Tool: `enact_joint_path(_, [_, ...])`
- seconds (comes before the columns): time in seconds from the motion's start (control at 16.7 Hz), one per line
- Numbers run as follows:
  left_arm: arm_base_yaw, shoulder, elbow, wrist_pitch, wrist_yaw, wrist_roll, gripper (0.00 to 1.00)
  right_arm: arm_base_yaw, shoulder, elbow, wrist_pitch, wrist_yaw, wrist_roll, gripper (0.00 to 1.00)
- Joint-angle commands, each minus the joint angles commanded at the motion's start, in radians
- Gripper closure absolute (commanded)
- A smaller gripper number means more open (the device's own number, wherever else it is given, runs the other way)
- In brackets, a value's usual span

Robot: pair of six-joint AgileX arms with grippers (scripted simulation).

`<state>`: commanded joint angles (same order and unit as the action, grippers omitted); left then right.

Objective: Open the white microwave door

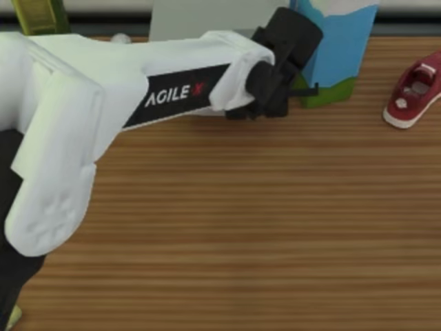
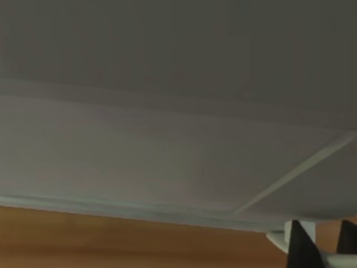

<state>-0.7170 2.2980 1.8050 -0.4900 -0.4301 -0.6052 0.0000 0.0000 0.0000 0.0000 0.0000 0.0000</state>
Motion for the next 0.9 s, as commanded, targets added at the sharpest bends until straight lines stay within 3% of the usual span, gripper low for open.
enact_joint_path(0.9, [0.003, -0.049, -0.087, 0.059, 0.032, 0.053, 1.00, 0.000, 0.000, 0.000, 0.000, 0.000, 0.000, 0.00])
